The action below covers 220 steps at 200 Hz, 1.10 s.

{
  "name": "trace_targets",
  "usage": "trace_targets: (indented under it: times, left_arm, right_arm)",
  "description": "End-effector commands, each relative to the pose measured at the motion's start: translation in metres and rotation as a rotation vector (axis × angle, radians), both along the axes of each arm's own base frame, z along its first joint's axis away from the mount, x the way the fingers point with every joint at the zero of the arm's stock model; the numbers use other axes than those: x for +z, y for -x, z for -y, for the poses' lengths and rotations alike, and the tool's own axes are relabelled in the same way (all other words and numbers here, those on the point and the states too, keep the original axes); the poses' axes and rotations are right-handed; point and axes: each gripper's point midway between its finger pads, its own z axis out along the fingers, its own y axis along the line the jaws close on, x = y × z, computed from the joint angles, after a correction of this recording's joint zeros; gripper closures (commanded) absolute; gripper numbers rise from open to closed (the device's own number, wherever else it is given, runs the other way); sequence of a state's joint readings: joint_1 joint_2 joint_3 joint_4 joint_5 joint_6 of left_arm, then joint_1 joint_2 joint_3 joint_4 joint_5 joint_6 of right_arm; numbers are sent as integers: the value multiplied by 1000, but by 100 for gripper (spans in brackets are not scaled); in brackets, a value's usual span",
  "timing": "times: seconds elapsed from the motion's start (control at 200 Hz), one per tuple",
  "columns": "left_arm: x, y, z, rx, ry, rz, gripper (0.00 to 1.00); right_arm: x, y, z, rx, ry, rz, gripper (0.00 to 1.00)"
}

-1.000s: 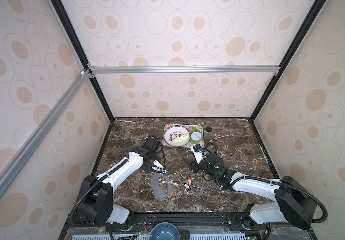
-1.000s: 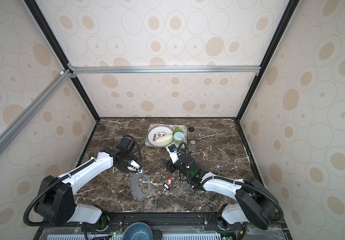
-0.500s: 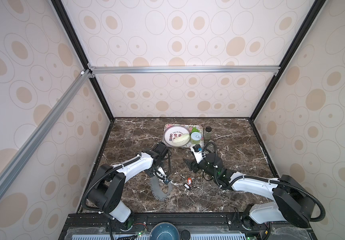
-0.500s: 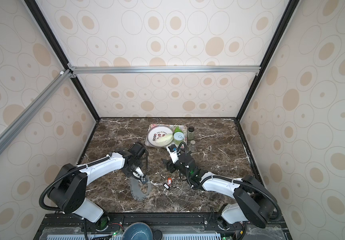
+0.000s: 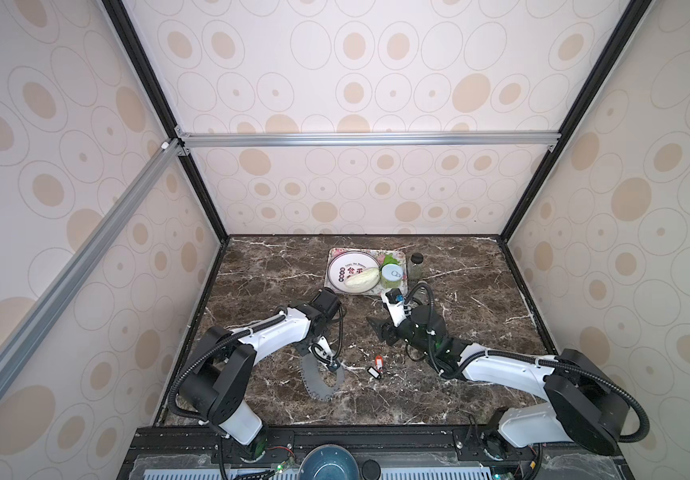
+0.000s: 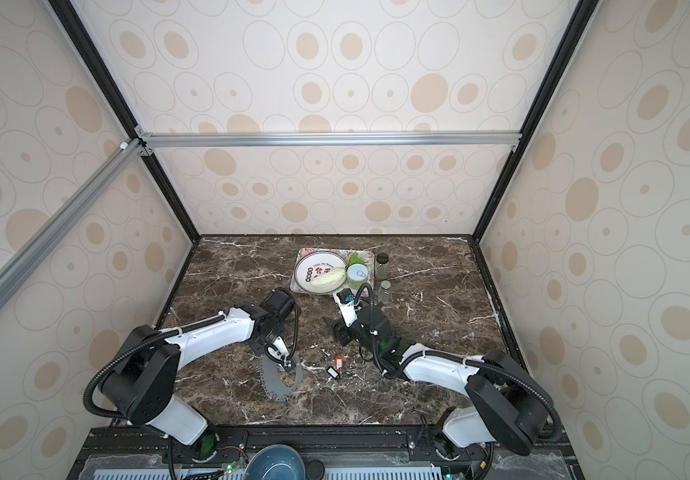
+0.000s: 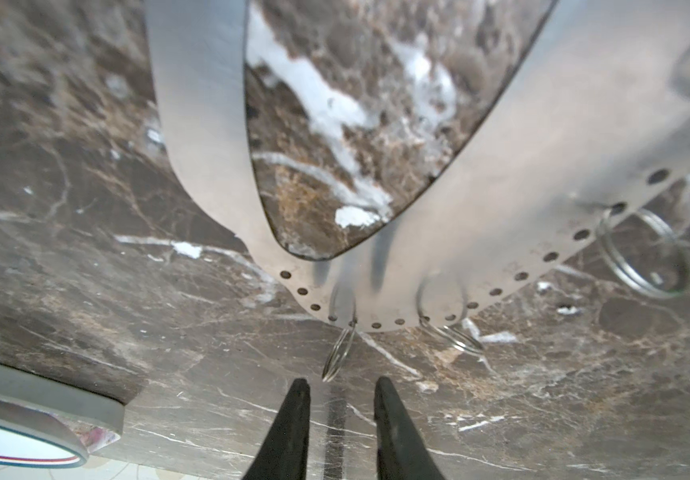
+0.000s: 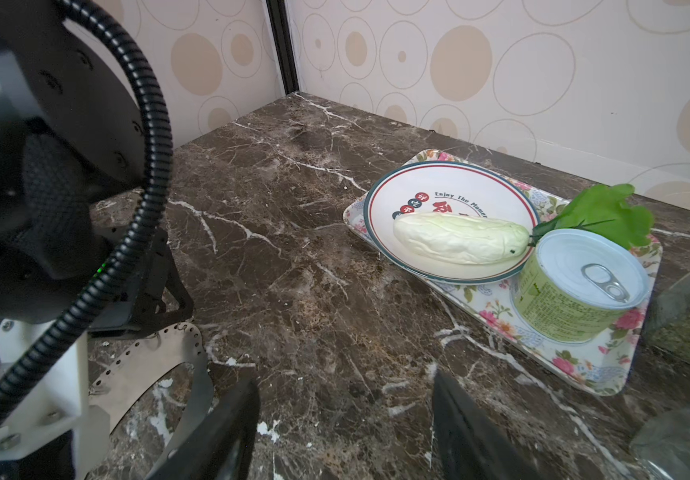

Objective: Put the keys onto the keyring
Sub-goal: 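Grasp the edge of the silver plate with the left gripper and lift it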

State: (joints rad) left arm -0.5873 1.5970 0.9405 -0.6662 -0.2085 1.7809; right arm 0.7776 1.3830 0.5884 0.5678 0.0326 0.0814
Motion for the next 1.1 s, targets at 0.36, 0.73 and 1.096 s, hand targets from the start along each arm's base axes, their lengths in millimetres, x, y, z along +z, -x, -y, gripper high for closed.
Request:
trace_targets:
  times: [0.36,0.73,1.096]
  left_arm:
    - [-11,3,-1,-74,-65,-40,84]
    - [-14,-1,-1,-72,-74,-28,85]
    - [-13,-1,-4,-76,-82,-14,99]
  right_arm:
    - [2,-6,2,-18,1,10,32]
    - [3,-6,2,-17,-3,10,31]
    - [2,-6,3,-17,-1,7,31]
